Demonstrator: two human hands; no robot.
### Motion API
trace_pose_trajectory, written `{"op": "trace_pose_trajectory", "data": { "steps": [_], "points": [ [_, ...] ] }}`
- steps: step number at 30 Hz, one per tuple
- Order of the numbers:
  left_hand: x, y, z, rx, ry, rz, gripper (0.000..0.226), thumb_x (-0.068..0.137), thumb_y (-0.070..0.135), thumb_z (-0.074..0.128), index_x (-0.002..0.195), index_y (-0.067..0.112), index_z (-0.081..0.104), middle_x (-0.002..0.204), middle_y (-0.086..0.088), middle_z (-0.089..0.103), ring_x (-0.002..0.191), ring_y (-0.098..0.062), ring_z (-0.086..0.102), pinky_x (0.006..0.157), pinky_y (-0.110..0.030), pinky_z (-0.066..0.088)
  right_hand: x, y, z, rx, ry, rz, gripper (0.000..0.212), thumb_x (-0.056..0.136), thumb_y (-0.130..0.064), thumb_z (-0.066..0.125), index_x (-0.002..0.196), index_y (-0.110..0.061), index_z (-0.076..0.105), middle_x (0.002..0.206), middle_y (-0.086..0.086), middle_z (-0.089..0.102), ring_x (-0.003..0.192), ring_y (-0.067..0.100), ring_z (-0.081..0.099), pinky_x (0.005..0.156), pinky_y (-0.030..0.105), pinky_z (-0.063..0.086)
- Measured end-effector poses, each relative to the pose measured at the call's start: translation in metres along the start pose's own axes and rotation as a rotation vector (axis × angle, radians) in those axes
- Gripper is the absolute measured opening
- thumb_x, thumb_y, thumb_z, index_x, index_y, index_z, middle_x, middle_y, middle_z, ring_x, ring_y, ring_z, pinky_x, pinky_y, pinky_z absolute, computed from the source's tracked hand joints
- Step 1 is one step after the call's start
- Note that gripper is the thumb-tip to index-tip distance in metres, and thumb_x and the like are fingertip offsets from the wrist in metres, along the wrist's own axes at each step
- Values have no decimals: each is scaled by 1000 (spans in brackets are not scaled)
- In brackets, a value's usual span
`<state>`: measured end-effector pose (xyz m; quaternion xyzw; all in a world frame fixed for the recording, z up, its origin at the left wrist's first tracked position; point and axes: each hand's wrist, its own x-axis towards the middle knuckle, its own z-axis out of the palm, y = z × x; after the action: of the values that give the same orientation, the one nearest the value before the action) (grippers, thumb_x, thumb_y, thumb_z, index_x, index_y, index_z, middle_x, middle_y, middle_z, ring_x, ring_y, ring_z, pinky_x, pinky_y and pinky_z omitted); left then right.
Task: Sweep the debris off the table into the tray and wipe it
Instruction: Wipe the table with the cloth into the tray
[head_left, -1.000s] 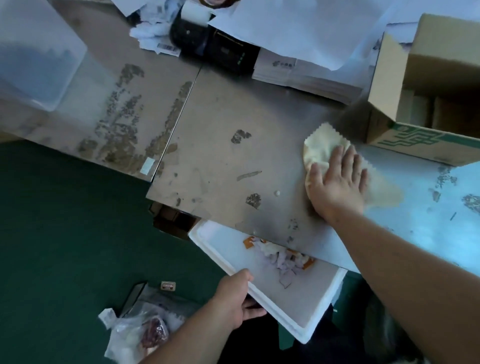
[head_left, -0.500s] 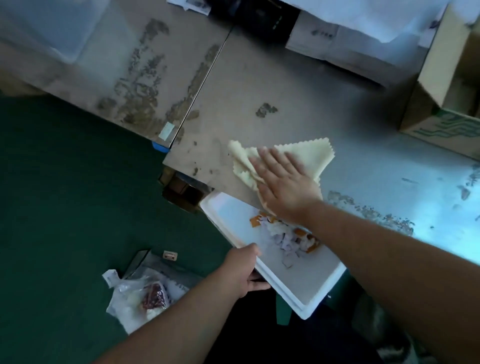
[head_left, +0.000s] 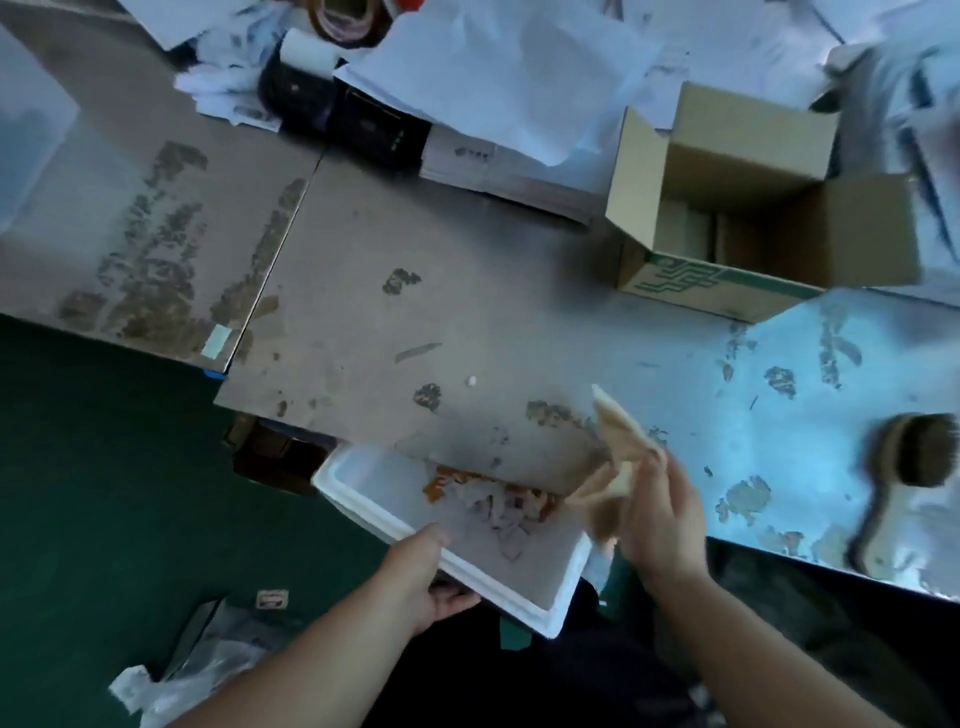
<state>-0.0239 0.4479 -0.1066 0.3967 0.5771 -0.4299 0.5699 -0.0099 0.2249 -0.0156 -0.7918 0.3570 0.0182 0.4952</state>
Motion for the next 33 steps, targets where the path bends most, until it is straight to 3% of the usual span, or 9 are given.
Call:
{"op": "trace_pose_trajectory", "data": {
  "steps": [2, 4, 7, 10, 12, 14, 16, 24, 33],
  "points": [
    [4, 0, 3, -8, 5, -7, 18, 95, 15, 57, 106, 5, 48, 111, -24, 57, 112, -51, 63, 72, -57, 61, 25, 9, -40, 130, 332, 123, 28, 101, -25, 40, 92, -15, 64, 78, -4, 62, 84, 19, 59, 76, 37, 45],
    [3, 0, 6, -8, 11, -19, 17, 96, 16, 57, 105, 5, 48, 110, -24, 58, 111, -50, 64, 64, -53, 62, 47, 18, -75, 238, 593, 130, 30, 98, -25, 40, 105, -12, 66, 87, 0, 62, 81, 10, 51, 81, 30, 42],
    [6, 0, 10, -23, 14, -37, 24, 97, 17, 58, 113, 3, 48, 113, -24, 59, 109, -50, 65, 61, -53, 62, 72, 33, -112, 305, 716, 61, 41, 99, -25, 38, 128, -12, 65, 115, 4, 67, 101, 8, 59, 80, 13, 45],
    [10, -1, 11, -33, 10, -37, 29, 96, 16, 58, 119, 2, 47, 108, -23, 58, 100, -48, 66, 65, -55, 61, 103, 60, -112, 131, 564, 99, 48, 99, -28, 35, 140, -16, 57, 139, 7, 60, 128, 19, 53, 103, 26, 39],
    [11, -2, 11, -31, 10, -34, 28, 96, 15, 58, 118, 3, 47, 103, -22, 58, 97, -48, 67, 61, -52, 61, 126, 78, -97, -115, 391, 154, 61, 99, -37, 26, 153, -13, 42, 158, 7, 41, 146, 24, 34, 120, 34, 23],
    [11, -4, 13, -23, 6, -25, 26, 95, 14, 59, 116, 2, 49, 104, -23, 59, 101, -48, 68, 59, -50, 61, 153, 91, -81, -367, 283, 193, 72, 96, -45, 15, 161, -14, 23, 169, 8, 15, 156, 25, 9, 126, 38, 2],
    [10, -6, 15, -18, 22, -28, 26, 95, 13, 59, 117, 2, 50, 108, -24, 60, 102, -48, 68, 61, -51, 61, 173, 85, -64, -471, 273, 212, 71, 98, -47, 13, 162, -17, 11, 171, 6, 2, 156, 23, -2, 126, 39, -6],
    [1, -29, 44, 48, 60, -19, 21, 96, 13, 59, 114, 3, 55, 115, -24, 63, 102, -44, 68, 64, -51, 61, 198, 45, -13, -718, 72, -110, 68, 101, -49, 13, 163, -23, 6, 171, 0, -1, 156, 16, -5, 125, 36, -8],
    [-5, -48, 84, 52, 84, -37, 14, 97, 12, 60, 104, 2, 53, 102, -21, 59, 93, -42, 67, 76, -57, 60, 64, 73, 41, -830, -326, -695, 61, 107, -43, 16, 162, -17, 16, 169, 0, 7, 156, 16, -2, 127, 40, 4]
  ]
}}
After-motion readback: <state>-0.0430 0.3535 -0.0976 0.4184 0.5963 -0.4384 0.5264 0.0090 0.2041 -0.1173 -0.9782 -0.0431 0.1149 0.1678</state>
